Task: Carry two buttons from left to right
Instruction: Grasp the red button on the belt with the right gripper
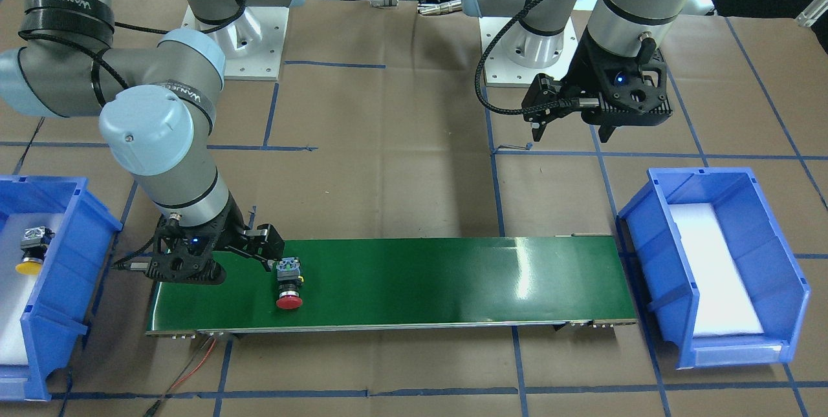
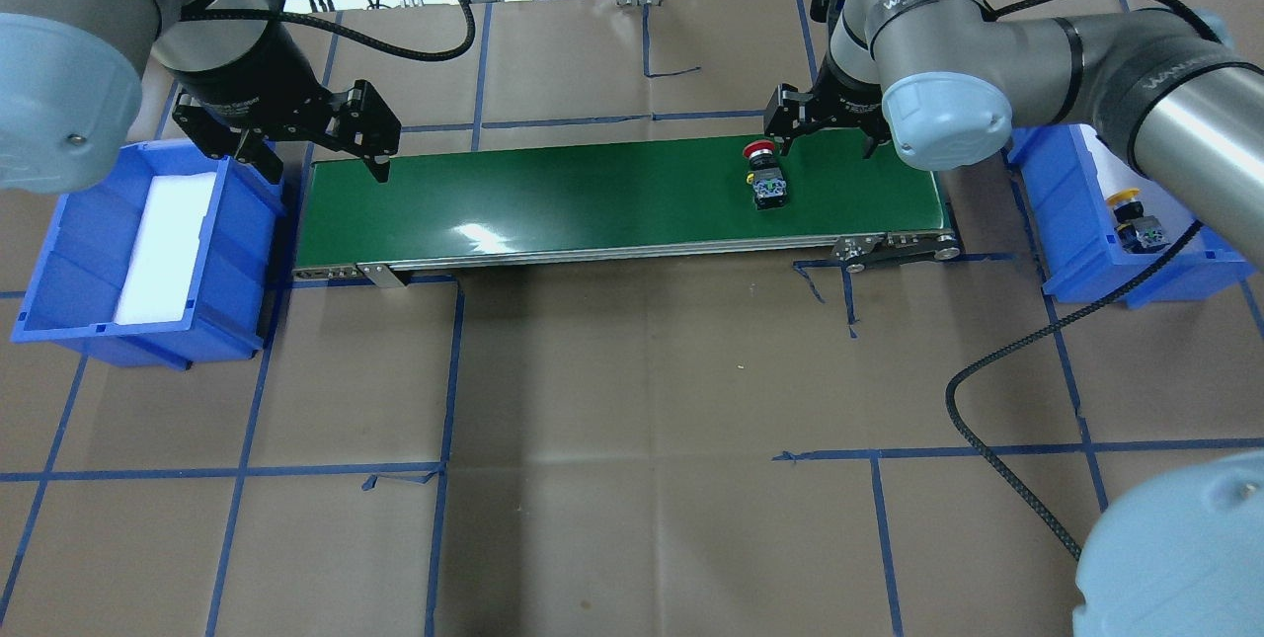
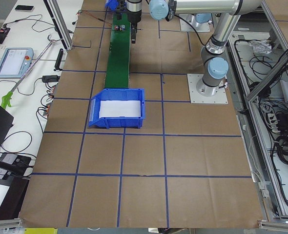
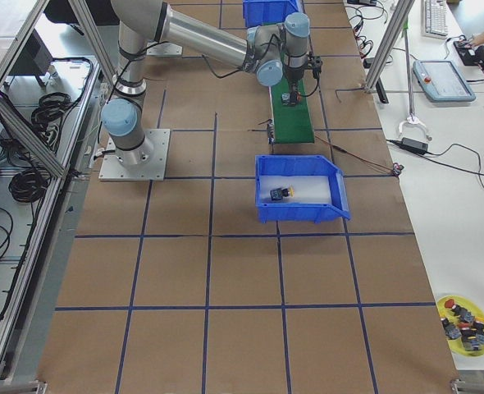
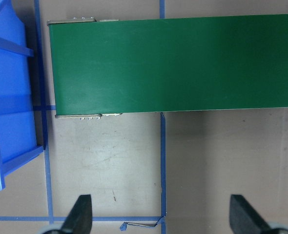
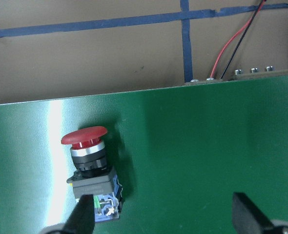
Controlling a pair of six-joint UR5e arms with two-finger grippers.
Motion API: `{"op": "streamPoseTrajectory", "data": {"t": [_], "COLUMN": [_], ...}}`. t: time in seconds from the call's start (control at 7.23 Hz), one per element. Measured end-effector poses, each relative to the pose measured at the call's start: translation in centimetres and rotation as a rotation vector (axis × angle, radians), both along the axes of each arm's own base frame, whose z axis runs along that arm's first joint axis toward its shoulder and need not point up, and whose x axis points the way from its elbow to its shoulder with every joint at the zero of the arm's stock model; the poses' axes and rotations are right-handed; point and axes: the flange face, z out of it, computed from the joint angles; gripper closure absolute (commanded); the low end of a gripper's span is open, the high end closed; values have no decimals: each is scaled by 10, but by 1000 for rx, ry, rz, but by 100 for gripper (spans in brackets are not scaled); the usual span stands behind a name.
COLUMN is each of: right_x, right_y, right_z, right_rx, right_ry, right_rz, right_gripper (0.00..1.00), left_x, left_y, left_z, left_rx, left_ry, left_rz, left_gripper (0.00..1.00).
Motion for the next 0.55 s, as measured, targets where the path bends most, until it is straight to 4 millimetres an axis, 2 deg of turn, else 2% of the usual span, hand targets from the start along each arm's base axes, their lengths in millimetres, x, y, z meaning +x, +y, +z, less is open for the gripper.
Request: {"op": "streamPoseTrajectory", "data": {"t": [0.55], "right_x": [1], "right_y": [-9], "right_z": [-23], "right_rx": [16], "right_ry": [-2], "right_rz": [-7], "right_gripper": [0], "left_x": [0], "left_y": [0], "left_z": [0], "left_rx": [0], "left_ry": [0], "left_rz": [0], "left_gripper": [0]}}
